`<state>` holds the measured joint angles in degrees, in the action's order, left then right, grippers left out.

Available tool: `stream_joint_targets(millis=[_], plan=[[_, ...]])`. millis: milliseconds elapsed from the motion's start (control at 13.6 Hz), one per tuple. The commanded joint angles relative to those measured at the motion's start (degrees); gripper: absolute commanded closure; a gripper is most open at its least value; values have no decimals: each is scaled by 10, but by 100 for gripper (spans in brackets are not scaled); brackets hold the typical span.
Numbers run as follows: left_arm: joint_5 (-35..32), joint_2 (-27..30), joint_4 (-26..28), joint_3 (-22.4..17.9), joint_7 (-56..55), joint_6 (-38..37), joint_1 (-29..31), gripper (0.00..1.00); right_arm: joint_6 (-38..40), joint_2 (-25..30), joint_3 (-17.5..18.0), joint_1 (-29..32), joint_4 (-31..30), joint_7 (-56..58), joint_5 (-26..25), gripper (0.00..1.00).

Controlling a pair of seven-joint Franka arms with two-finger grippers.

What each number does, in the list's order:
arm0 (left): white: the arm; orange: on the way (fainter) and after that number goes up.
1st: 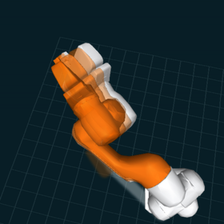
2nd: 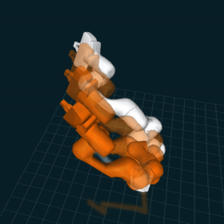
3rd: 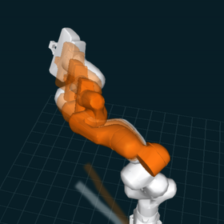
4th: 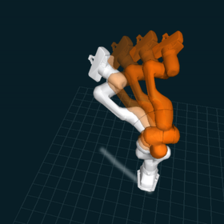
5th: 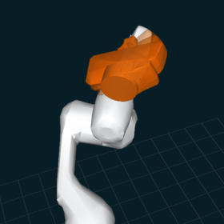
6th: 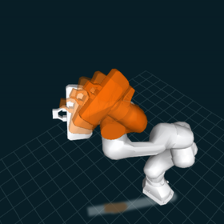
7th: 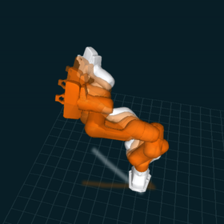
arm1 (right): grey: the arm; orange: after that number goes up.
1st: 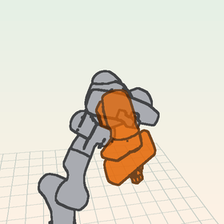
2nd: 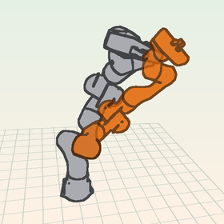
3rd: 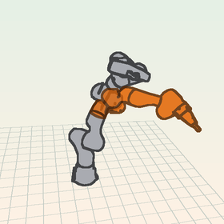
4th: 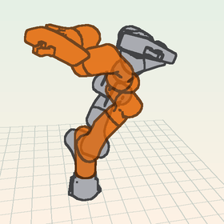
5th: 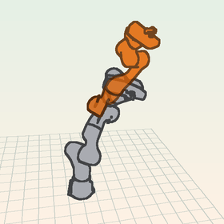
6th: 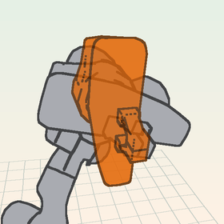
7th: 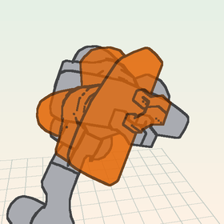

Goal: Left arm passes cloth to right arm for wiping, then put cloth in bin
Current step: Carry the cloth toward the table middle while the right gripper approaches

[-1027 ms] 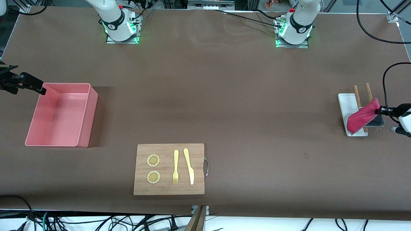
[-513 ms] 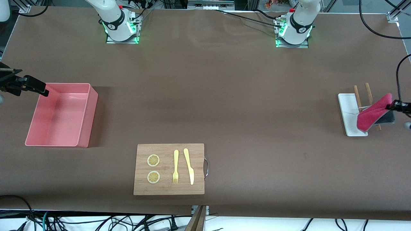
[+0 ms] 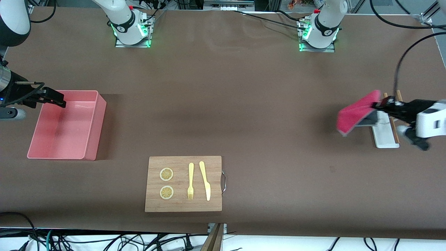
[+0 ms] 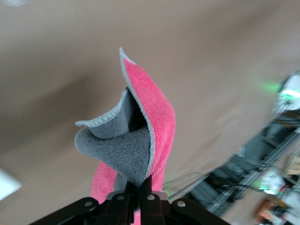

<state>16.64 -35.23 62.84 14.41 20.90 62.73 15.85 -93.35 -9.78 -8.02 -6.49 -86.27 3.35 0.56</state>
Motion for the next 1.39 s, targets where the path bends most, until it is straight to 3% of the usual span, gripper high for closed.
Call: stream_joint_targets(millis=[0,220,513,733,953,1173,1320], plan=[[153,-53,24,-6,-116,-2,-35,100,5,-7,1,-13,4,-31,-1,0],[326,-87,48,-6,-203,36,-80,100,-3,-29,2,-40,8,-174,47,0],[540,-87,84,-6,-262,95,-150,100,-64,-59,2,-90,8,-301,97,0],[724,-88,84,-5,-298,216,-229,100,-115,-78,2,-132,8,-411,128,0],[897,-81,76,-4,-324,304,-293,100,-144,-85,2,-149,8,-497,196,0],[981,-78,42,11,-345,394,-331,100,-145,-83,2,-152,8,-523,238,0],[988,-77,40,22,-345,419,-333,100,-144,-78,3,-152,10,-545,257,0]])
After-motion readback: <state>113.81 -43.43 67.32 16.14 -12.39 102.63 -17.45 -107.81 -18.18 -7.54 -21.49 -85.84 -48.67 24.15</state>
